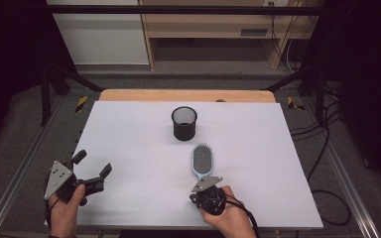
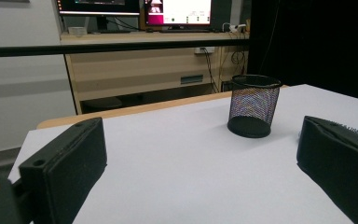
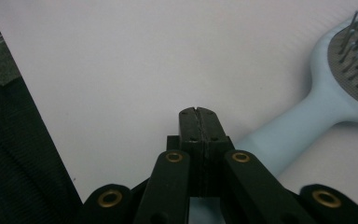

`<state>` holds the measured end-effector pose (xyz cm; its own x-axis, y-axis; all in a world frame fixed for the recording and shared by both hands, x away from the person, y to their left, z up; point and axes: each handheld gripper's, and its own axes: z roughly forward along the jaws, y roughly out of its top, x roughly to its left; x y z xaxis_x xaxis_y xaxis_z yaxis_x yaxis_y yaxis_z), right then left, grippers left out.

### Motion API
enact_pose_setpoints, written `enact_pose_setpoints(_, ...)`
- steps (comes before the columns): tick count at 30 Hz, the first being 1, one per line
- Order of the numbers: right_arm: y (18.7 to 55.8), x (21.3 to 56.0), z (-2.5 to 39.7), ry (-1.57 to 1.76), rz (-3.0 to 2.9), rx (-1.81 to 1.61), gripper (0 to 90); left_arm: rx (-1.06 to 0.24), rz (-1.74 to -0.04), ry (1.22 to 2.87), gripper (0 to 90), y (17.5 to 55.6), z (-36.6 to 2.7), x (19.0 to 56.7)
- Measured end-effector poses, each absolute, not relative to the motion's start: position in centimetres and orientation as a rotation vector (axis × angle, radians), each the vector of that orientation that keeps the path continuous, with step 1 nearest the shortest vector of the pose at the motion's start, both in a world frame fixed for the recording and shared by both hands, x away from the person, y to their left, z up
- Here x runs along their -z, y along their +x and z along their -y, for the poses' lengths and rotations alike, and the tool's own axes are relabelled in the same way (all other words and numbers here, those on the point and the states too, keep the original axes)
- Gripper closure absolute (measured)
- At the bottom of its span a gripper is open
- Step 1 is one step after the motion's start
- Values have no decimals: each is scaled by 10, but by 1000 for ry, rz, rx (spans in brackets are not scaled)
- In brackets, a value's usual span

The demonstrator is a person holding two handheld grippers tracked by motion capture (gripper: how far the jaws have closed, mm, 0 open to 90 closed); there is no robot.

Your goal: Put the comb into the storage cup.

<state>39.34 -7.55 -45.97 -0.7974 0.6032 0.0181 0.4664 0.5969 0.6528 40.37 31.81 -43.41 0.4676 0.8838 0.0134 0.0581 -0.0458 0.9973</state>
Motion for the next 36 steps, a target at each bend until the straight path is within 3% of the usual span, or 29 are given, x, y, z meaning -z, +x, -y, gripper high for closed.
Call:
enact_pose_setpoints(13,390,457,77,851,-2649,-819,900,-829,-870,1472,13,404,-318,434)
enact_pose_setpoints(36,400,451,135,933,-2589,-714,900,-828,-870,1478,14,404,-318,434)
